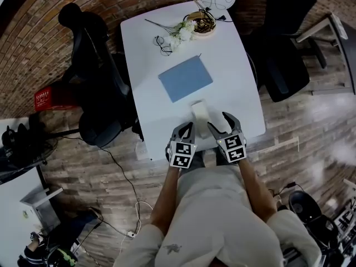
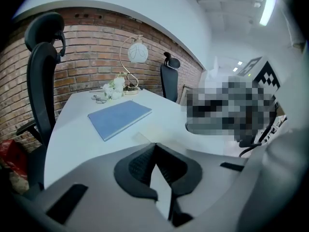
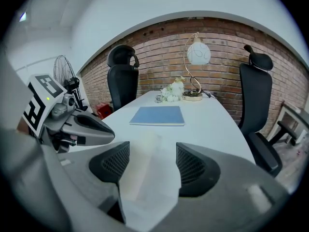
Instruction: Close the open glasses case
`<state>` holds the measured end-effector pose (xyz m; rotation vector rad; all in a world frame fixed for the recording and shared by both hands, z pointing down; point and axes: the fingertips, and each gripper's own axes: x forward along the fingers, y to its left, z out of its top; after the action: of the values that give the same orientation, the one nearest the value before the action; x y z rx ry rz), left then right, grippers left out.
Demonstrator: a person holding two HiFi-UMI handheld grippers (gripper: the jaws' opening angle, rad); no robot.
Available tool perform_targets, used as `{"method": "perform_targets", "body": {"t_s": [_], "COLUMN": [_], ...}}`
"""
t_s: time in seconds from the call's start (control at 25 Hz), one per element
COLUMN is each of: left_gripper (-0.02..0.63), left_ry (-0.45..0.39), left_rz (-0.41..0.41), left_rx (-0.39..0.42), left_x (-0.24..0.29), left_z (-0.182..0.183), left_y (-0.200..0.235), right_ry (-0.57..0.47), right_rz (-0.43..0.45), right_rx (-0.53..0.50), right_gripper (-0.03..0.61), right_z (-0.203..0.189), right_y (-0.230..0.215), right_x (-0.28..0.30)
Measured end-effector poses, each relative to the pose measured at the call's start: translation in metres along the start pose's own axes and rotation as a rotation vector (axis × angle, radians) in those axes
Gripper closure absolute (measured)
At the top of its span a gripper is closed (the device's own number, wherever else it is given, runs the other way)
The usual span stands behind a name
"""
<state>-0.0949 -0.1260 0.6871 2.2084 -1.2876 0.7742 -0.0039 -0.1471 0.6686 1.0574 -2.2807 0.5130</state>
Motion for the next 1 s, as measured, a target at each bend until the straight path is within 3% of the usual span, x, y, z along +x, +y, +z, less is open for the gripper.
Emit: {"method": "perform_targets", "body": {"t_s": [0.48,1.0], "left_gripper": [0.611,0.611], "left_ry": [-0.143,-0.215], "left_rz": [0.003,-0.010], "left_rx": [0.056,0.080], "left_x": [-0.028,-0.052], "left_z": [0.055,0.075], "left_y": [0.004,0.005], "right_ry": [-0.114,-0.150], "right_rz": [-0.040,-0.105], "right_rx": [0.016,-0.023], "right_gripper": [0.276,0.276], "right_z": [0.047,0.060], "right_y": [-0.001,-0.003], "right_x": [-0.033,-0.050]}}
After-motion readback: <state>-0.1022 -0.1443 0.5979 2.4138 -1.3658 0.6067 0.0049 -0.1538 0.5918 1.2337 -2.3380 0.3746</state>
